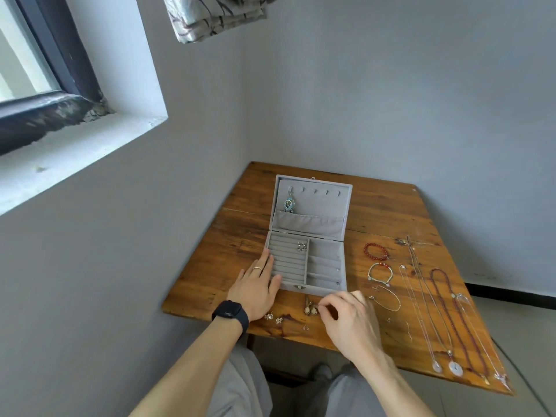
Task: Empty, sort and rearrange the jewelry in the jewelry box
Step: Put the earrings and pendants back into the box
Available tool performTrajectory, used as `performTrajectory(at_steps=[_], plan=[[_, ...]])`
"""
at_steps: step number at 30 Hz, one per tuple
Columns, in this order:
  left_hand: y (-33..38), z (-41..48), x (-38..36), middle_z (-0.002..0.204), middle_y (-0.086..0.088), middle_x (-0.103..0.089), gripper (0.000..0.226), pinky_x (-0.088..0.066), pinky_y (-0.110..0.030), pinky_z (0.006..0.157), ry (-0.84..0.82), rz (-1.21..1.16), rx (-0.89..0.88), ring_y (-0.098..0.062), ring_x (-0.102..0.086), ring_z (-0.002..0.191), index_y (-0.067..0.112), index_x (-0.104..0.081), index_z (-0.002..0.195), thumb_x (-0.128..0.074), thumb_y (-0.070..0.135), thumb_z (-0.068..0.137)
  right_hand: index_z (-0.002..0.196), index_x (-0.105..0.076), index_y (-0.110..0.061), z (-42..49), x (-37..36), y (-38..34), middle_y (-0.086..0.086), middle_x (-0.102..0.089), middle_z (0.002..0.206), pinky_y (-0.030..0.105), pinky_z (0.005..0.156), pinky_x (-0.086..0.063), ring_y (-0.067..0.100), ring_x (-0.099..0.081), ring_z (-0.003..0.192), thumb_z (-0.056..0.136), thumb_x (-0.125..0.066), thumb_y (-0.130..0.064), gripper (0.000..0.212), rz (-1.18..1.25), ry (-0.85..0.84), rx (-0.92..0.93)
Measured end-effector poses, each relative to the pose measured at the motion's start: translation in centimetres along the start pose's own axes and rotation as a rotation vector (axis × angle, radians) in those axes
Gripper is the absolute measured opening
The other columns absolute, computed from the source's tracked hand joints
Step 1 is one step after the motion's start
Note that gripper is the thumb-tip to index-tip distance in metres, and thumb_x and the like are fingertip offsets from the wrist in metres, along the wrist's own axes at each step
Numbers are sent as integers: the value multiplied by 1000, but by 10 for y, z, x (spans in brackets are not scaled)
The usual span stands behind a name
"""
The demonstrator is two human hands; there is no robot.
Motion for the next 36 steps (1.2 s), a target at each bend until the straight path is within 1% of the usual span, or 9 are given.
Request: performTrajectory(at_steps=[5,8,10,12,17,20,27,31,36], plan=[[10,1,12,168,-2,-3,61,-13,-43,124,14,75,-8,-20,-7,154,17,-16,159,-24,46,106,86,-70,-31,-24,33,6,-25,-65,83,18,71,-41,4,-54,87,86,-73,-24,8,226,130,-17],[45,-13,32,153,-6,-41,48,-33,-41,116,202,84,-166,-25,-32,145,20,-48,142,-47,43,100,85,-71,-28,-47,48,18,-24,-66,79,14,69,-45,0,-61,86,85,-75,-18,11,339,185,-58],[75,-24,35,137,1,-53,31,-49,-37,97,265,82,-309,-22,-50,126,23,-59,120,-56,42,95,82,-70,-24,-64,56,30,-21,-67,78,20,66,-50,3,-64,79,83,-78,-10,16,382,235,-80],[97,-30,28,132,4,-54,22,-51,-35,84,238,124,-387,-21,-54,117,25,-59,107,-59,43,93,79,-67,-24,-80,60,46,-19,-68,76,17,63,-50,6,-65,73,83,-78,-8,20,445,264,-149],[110,-24,6,144,4,-49,30,-49,-36,95,142,268,-325,-19,-49,127,28,-66,116,-55,47,96,76,-64,-24,-114,53,89,-19,-70,80,14,64,-49,5,-65,76,86,-75,-10,20,605,285,-351],[110,-22,3,141,5,-50,29,-52,-35,91,139,269,-279,-17,-51,124,26,-69,116,-55,44,98,77,-65,-22,-126,42,108,-13,-71,76,23,68,-53,8,-67,76,89,-73,-14,16,692,255,-458],[111,-17,6,133,6,-56,18,-55,-35,85,141,183,-246,-17,-52,120,24,-75,104,-61,32,97,87,-64,-17,-135,31,124,-7,-76,85,17,60,-53,13,-72,72,94,-65,-11,10,885,250,-562],[108,-15,13,121,7,-58,15,-55,-38,83,127,34,-224,-15,-53,112,27,-74,101,-62,35,97,89,-68,-18,-131,33,124,-6,-76,86,18,61,-54,12,-74,76,91,-70,-12,7,888,251,-546],[99,-17,38,95,11,-67,13,-50,-24,75,180,-306,-164,-8,-60,93,29,-71,102,-62,37,96,88,-68,-18,-116,43,116,-7,-75,81,13,62,-52,7,-72,73,91,-71,-10,9,826,286,-483]])
Point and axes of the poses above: each hand's wrist, its own z-axis towards the middle knuckle, its own x-axis out of the back of the hand, y = z × x, the point moved 10 cm from there along z, towards the middle knuckle
